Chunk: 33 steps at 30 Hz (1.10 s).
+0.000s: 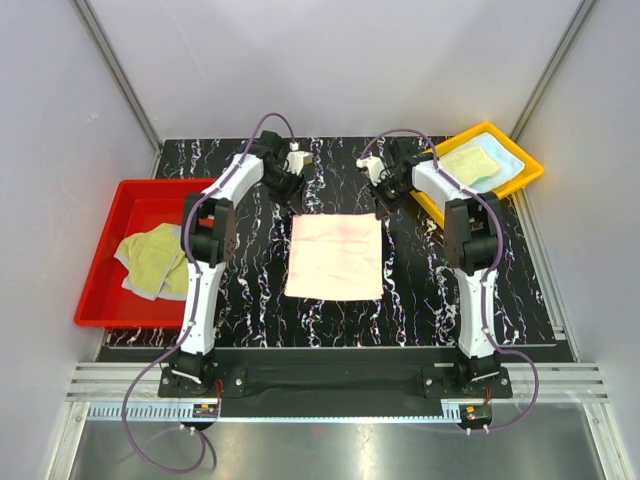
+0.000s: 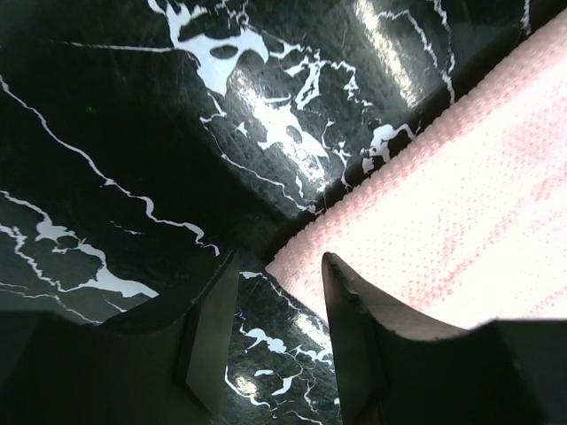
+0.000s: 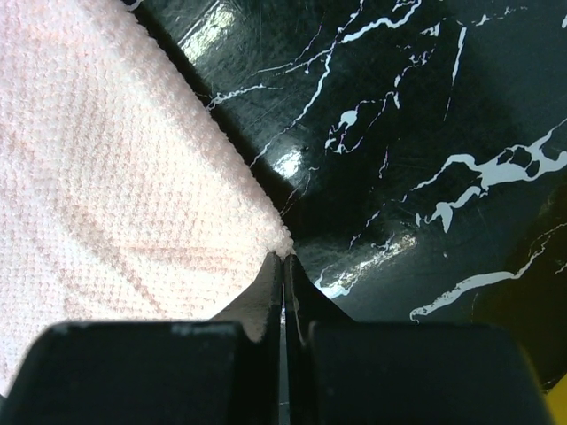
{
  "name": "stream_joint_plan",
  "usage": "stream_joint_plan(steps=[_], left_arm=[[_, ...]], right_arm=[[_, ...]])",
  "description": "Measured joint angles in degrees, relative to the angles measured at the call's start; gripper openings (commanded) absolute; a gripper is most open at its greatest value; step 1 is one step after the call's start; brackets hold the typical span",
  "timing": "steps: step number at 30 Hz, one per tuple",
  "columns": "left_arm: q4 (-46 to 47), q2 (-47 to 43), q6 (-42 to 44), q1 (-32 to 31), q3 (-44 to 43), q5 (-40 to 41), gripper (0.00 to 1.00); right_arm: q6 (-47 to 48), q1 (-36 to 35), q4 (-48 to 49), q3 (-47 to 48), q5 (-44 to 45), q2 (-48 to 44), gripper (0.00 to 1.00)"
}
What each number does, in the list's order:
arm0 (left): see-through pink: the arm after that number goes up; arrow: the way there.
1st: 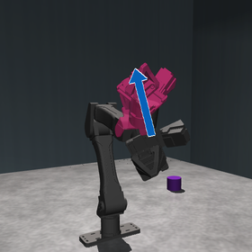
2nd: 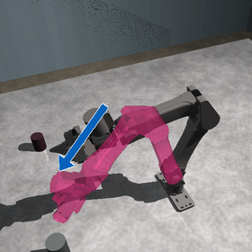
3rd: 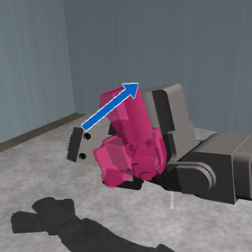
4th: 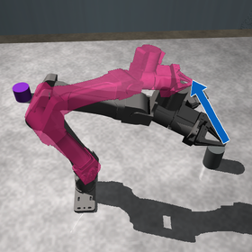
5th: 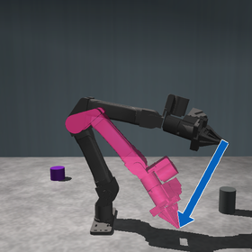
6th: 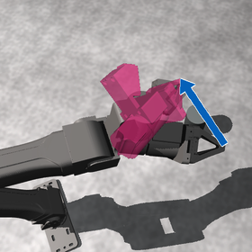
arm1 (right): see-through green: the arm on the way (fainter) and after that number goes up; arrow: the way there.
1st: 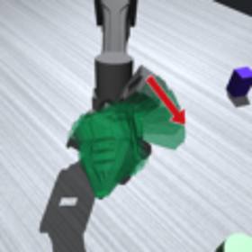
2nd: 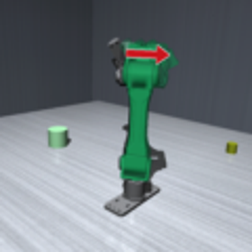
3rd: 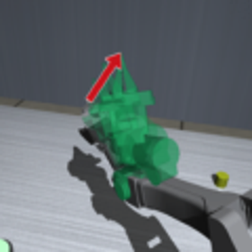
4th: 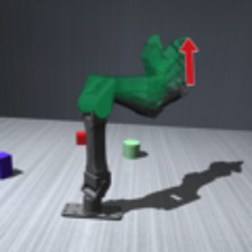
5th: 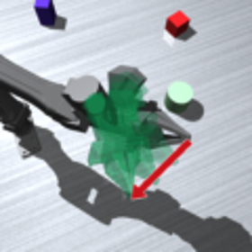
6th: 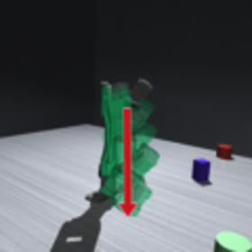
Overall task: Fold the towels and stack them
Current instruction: Fold the towel
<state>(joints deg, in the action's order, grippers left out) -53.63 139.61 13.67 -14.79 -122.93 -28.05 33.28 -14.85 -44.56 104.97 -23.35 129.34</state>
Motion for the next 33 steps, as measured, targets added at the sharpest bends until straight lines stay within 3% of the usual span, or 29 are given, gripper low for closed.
stream_joint_plan(steps=[13, 16, 17, 21, 33], left_arm=[[-1.75, 1.14, 2.49, 0.00, -0.22, 0.33, 0.39], [-2.58, 1.16, 3.13, 0.00, -0.37, 0.44, 0.30], [-2.89, 1.16, 3.30, 0.00, -0.37, 0.44, 0.18], [-3.93, 1.38, 3.58, 0.00, -0.37, 0.31, 0.00], [-1.60, -0.76, 1.40, 0.00, 2.27, 0.02, 0.00]], right_arm=[[0.39, 0.00, -0.17, 2.78, -0.37, 1.90, 0.00], [0.39, 0.00, -0.15, 2.78, -0.37, 1.92, 0.00], [0.39, 0.00, -0.15, 2.78, -0.37, 1.95, 0.00], [0.39, 0.00, -0.13, 2.82, -0.37, 1.99, 0.00], [0.57, 0.00, 0.28, 2.80, -0.24, 1.99, 0.00]])
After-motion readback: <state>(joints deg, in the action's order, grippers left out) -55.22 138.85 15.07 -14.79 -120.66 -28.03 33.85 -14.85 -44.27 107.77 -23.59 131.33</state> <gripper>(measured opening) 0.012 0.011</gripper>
